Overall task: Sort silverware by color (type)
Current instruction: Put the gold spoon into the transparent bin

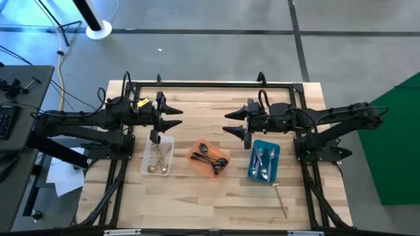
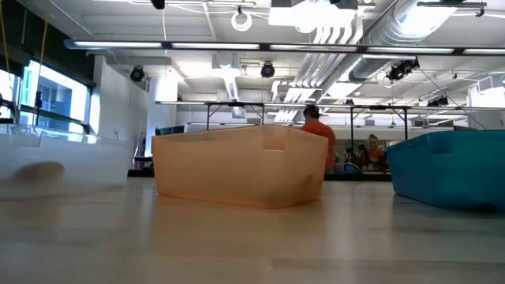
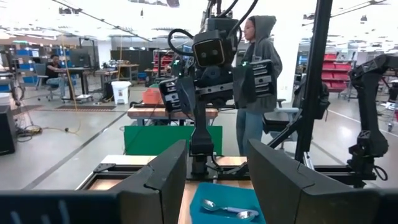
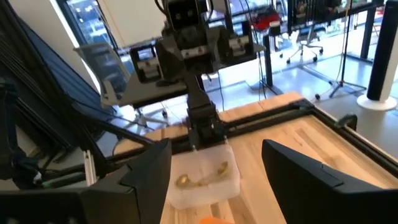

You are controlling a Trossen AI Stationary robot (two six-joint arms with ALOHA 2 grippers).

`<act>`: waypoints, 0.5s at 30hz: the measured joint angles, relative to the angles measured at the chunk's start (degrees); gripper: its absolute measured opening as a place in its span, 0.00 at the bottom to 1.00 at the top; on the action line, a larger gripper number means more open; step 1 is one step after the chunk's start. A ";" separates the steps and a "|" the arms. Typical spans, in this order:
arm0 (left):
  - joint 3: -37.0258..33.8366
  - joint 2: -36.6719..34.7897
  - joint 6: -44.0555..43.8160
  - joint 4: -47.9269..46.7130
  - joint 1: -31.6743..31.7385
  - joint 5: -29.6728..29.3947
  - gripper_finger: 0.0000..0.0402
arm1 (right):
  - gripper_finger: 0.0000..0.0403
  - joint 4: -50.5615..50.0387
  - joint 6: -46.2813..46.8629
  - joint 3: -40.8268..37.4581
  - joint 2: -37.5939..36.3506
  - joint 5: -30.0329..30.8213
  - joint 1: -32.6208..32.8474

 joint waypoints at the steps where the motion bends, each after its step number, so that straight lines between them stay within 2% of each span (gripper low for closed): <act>1: 0.00 0.00 0.00 0.14 0.00 0.33 0.39 | 0.59 0.28 -0.01 0.00 0.00 0.00 0.00; 4: 0.00 0.00 0.00 0.31 0.00 1.04 0.39 | 0.59 2.52 -0.24 0.00 0.00 0.00 0.00; 11: 0.00 0.00 -0.17 0.31 0.00 1.03 0.39 | 0.59 6.44 -7.45 0.00 0.00 0.04 0.00; 15: 0.00 0.00 -0.15 0.31 0.00 1.02 0.39 | 0.59 6.26 -4.17 0.00 0.00 -0.02 0.00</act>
